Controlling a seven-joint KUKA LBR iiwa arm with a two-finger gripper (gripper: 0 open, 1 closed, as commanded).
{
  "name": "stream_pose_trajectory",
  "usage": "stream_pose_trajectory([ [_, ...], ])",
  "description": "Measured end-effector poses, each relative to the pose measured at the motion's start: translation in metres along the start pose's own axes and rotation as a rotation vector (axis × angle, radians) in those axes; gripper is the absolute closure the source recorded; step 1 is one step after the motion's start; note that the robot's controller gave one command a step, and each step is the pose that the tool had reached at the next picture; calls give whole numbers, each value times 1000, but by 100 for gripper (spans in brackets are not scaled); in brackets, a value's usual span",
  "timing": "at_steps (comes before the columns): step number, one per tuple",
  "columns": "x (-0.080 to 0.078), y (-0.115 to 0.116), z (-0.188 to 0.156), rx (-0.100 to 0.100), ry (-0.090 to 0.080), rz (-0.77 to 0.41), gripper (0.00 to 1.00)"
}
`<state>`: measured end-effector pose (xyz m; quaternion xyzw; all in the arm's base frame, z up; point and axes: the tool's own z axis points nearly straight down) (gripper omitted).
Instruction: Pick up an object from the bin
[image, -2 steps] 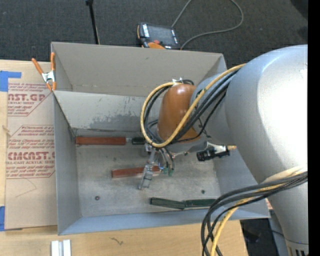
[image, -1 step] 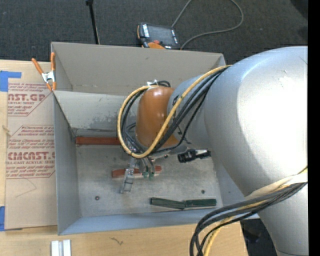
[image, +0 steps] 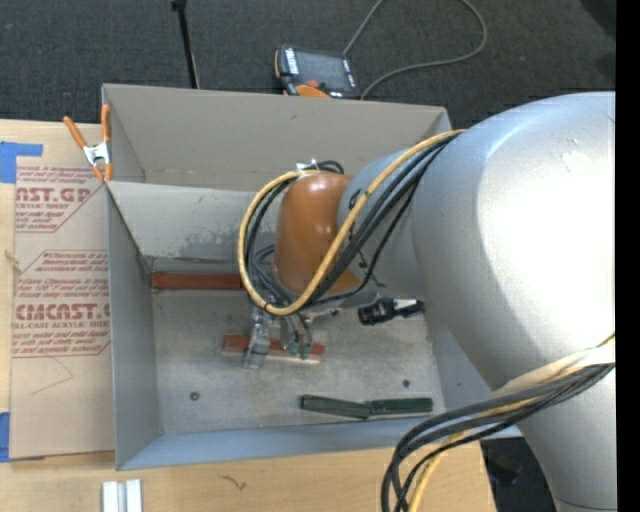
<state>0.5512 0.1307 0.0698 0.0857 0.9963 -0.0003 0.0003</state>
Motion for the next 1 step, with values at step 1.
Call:
stream_pose_trajectory([
  [1, -23, -1, -138, -5, -9, 30, 100],
])
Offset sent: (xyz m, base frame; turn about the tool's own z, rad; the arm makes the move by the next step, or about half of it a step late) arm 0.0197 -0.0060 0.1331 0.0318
